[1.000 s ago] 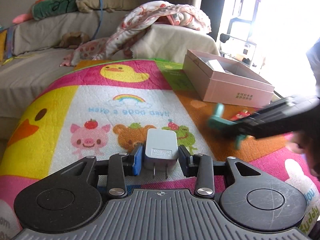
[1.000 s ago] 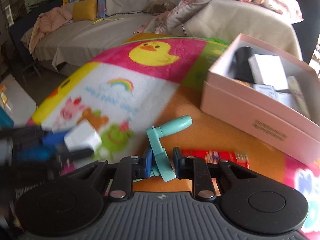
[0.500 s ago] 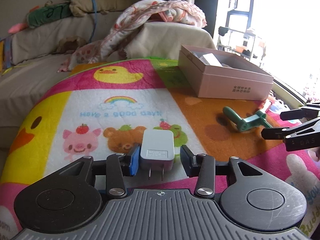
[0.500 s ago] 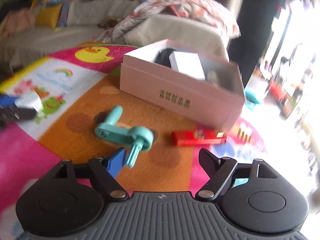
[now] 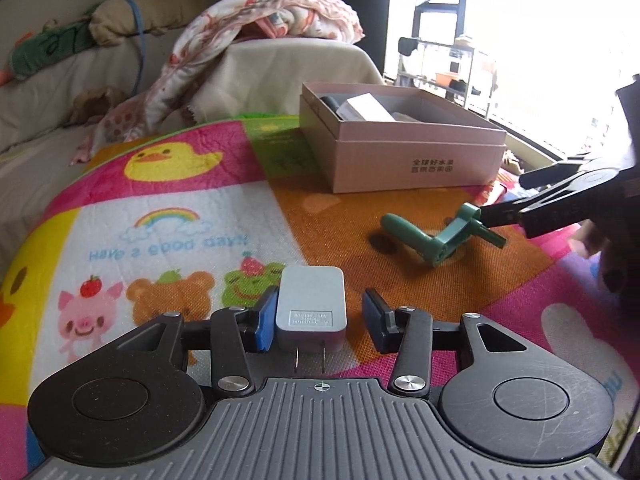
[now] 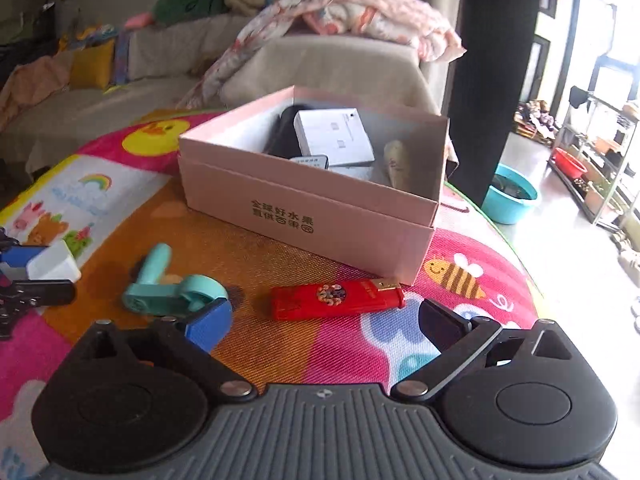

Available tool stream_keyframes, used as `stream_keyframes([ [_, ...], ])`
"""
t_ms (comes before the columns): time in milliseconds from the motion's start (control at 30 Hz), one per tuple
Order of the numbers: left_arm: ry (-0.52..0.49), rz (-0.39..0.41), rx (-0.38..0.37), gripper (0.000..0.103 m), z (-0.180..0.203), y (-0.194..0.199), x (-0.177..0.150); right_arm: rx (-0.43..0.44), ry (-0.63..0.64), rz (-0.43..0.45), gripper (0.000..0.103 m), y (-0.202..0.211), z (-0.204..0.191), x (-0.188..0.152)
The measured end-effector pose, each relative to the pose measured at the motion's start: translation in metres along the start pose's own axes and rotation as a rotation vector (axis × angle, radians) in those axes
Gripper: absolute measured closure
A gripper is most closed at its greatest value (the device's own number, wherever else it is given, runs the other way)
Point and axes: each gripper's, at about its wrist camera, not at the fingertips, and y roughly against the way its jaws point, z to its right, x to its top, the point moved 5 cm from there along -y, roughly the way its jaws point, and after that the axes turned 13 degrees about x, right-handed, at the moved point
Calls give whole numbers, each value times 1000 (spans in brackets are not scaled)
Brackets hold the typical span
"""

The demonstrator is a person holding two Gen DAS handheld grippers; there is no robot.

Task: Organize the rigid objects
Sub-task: 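Grasp the red lighter with the right gripper and lift it, then drop the charger plug into the pink box with the left gripper while the right drops the lighter in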

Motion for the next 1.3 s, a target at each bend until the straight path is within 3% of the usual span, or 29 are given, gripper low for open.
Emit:
stream_keyframes([
  [133,-2,-12,-1,54,0,1,0,19,-40,-38,5,-20,13,6],
  [233,-26,3,8,56,3,4,-1,23,-31,-29,20,-19,7,6],
  [300,-32,12,12,66,3,6,-2,8,-8,-21,20,-15,1,4],
  [433,-47,21,14,66,5,11,-4,-13,51,-11,20,1,-17,-5],
  [600,-66,52,-80,66,15,25,1,-39,63,8,20,33,-23,-16],
  [767,-107,149,-157,66,29,41,57,-45,47,103,20,75,-18,-5],
  [900,-96,277,-189,66,35,47,134,-70,32,231,20,104,-10,34],
  [967,-73,302,-207,66,39,41,171,-103,30,288,20,111,-6,59],
  [1133,-21,260,-234,66,50,-1,230,-110,-3,344,20,101,10,122],
  [1300,3,205,-240,66,57,-42,235,-114,10,320,20,61,17,143],
])
